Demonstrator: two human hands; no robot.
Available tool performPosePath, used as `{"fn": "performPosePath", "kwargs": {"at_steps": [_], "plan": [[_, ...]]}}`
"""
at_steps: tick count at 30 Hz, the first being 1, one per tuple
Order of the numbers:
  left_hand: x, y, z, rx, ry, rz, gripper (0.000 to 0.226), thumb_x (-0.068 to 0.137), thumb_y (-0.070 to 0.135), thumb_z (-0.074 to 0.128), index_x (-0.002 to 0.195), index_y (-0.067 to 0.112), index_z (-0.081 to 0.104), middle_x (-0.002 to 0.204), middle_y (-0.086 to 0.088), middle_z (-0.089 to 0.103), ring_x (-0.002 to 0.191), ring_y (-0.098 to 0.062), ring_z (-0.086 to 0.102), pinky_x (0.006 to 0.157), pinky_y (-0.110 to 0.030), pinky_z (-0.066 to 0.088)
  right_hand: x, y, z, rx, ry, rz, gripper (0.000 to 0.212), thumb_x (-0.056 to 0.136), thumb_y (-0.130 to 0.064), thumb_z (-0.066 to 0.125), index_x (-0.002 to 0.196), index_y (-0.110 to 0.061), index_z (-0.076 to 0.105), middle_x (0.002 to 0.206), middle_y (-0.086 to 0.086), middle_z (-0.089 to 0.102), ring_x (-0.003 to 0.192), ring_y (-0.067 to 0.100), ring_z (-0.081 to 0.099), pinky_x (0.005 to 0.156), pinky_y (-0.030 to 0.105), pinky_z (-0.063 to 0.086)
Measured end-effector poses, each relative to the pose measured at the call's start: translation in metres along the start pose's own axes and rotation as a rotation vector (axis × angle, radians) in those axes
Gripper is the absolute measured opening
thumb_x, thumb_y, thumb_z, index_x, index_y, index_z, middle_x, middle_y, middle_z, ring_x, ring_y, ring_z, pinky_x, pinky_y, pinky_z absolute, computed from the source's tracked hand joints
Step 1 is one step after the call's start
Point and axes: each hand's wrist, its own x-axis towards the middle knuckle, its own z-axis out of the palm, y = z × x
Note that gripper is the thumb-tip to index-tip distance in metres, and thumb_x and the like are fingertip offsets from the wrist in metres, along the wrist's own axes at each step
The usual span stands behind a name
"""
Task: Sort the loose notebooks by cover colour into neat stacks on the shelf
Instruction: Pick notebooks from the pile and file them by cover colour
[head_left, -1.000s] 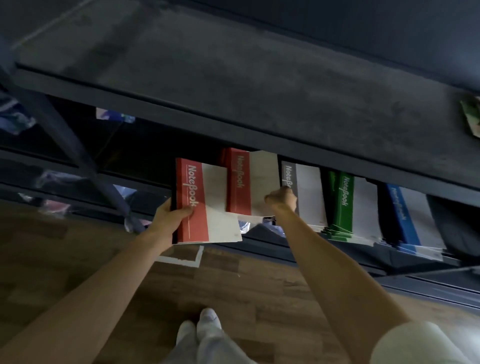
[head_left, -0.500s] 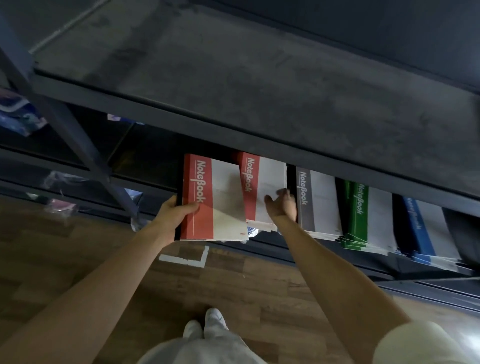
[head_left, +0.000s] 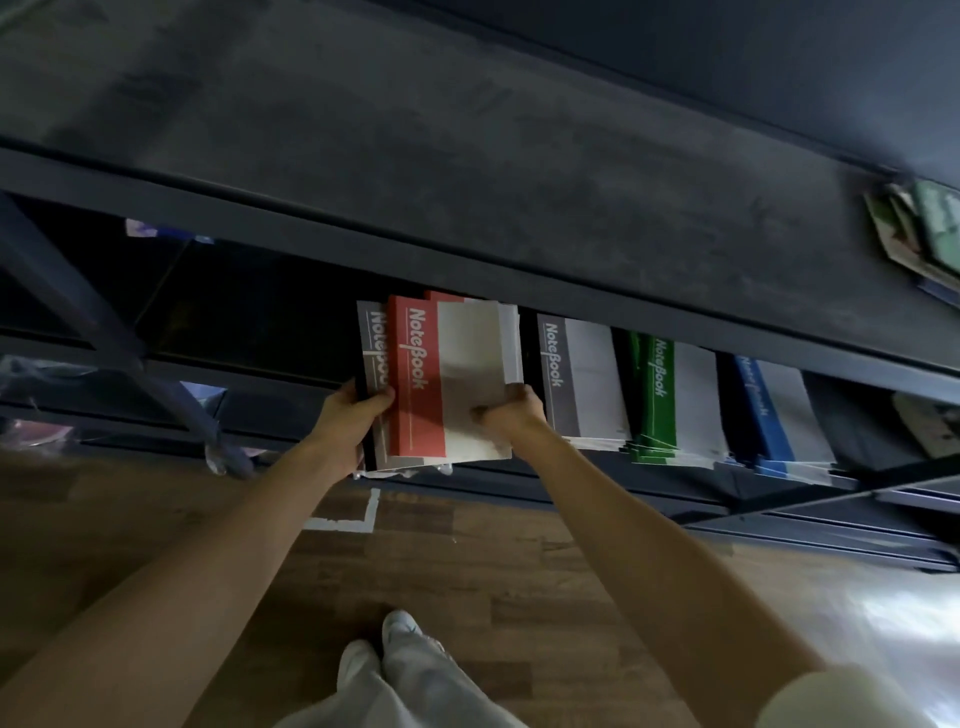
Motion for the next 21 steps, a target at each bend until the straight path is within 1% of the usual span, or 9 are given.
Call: {"fn": "performPosePath", "kwargs": {"at_steps": [2, 4, 5, 7, 9, 12, 15, 19, 21], "plan": [[0.0, -0.002, 0.001, -0.005, 0.014, 0.013, 0.039, 0.092, 0.004, 0.056, 0.129, 0.01, 0.05, 0.115, -0.015, 0.061, 0.084, -0.023, 0.061, 0.08, -0.039, 0.047, 0.009, -0.002, -0.004, -0.09, 0.068, -0.04, 0.053, 0.08, -0.018, 0.073, 0.127, -0.006, 0.05, 0.123, 0.008, 0.059, 0.112, 0.022, 0.058, 0.094, 0.024, 0.048], [0.0, -0.003, -0.002, 0.001, 0.036, 0.015, 0.035, 0.091, 0.001, 0.055, 0.125, 0.007, 0.052, 0.104, -0.012, 0.062, 0.078, -0.02, 0.06, 0.071, -0.035, 0.048, 0.017, -0.007, -0.008, -0.275, 0.138, -0.081, 0.049, 0.082, -0.021, 0.069, 0.126, -0.007, 0.053, 0.121, 0.011, 0.062, 0.109, 0.025, 0.061, 0.09, 0.028, 0.051], [-0.001, -0.003, -0.005, 0.004, 0.048, 0.015, 0.034, 0.09, -0.001, 0.055, 0.123, 0.006, 0.052, 0.1, -0.011, 0.062, 0.08, -0.021, 0.06, 0.069, -0.034, 0.047, 0.021, -0.009, -0.01, -0.332, 0.169, -0.086, 0.048, 0.084, -0.02, 0.066, 0.127, -0.006, 0.052, 0.121, 0.013, 0.062, 0.108, 0.027, 0.061, 0.088, 0.03, 0.051], [-0.001, -0.004, -0.012, 0.001, 0.075, 0.014, 0.035, 0.087, -0.007, 0.055, 0.121, 0.004, 0.052, 0.097, -0.01, 0.062, 0.086, -0.026, 0.061, 0.076, -0.037, 0.046, 0.03, -0.011, -0.013, -0.378, 0.221, -0.099, 0.046, 0.085, -0.016, 0.062, 0.129, -0.005, 0.05, 0.122, 0.015, 0.06, 0.109, 0.029, 0.06, 0.083, 0.031, 0.049], [-0.005, -0.005, -0.021, 0.012, 0.105, 0.016, 0.036, 0.086, -0.008, 0.056, 0.118, 0.006, 0.052, 0.099, -0.011, 0.062, 0.089, -0.027, 0.06, 0.083, -0.04, 0.043, 0.035, -0.014, -0.016, -0.39, 0.256, -0.108, 0.042, 0.087, -0.011, 0.059, 0.127, -0.003, 0.051, 0.123, 0.018, 0.06, 0.111, 0.031, 0.059, 0.086, 0.034, 0.048], [-0.009, -0.004, -0.036, 0.048, 0.132, 0.031, 0.037, 0.085, -0.007, 0.058, 0.118, 0.007, 0.054, 0.098, -0.009, 0.062, 0.1, -0.03, 0.057, 0.084, -0.04, 0.042, 0.043, -0.012, -0.013, -0.365, 0.313, -0.121, 0.036, 0.088, -0.003, 0.051, 0.124, -0.001, 0.049, 0.122, 0.02, 0.059, 0.112, 0.033, 0.057, 0.09, 0.038, 0.047], [-0.013, -0.003, -0.047, 0.024, 0.178, 0.033, 0.033, 0.086, -0.004, 0.058, 0.116, 0.009, 0.056, 0.097, -0.009, 0.062, 0.1, -0.031, 0.056, 0.085, -0.042, 0.042, 0.046, -0.011, -0.007, -0.334, 0.352, -0.147, 0.037, 0.088, 0.002, 0.042, 0.124, 0.0, 0.046, 0.125, 0.021, 0.055, 0.115, 0.035, 0.054, 0.093, 0.039, 0.044], [-0.021, -0.003, -0.05, 0.029, 0.192, 0.078, 0.03, 0.086, -0.002, 0.058, 0.113, 0.011, 0.057, 0.099, -0.008, 0.062, 0.101, -0.03, 0.056, 0.088, -0.045, 0.043, 0.04, -0.004, -0.003, -0.434, 0.363, -0.167, 0.039, 0.093, -0.011, 0.043, 0.131, -0.003, 0.04, 0.137, 0.02, 0.039, 0.125, 0.036, 0.04, 0.1, 0.042, 0.038], [-0.024, -0.003, -0.047, 0.031, 0.195, 0.096, 0.029, 0.086, -0.003, 0.059, 0.111, 0.011, 0.058, 0.1, -0.009, 0.062, 0.1, -0.03, 0.056, 0.089, -0.045, 0.044, 0.031, -0.003, -0.002, -0.525, 0.361, -0.26, 0.037, 0.096, -0.023, 0.046, 0.128, -0.006, 0.046, 0.135, 0.017, 0.043, 0.121, 0.033, 0.044, 0.097, 0.04, 0.042]]}}
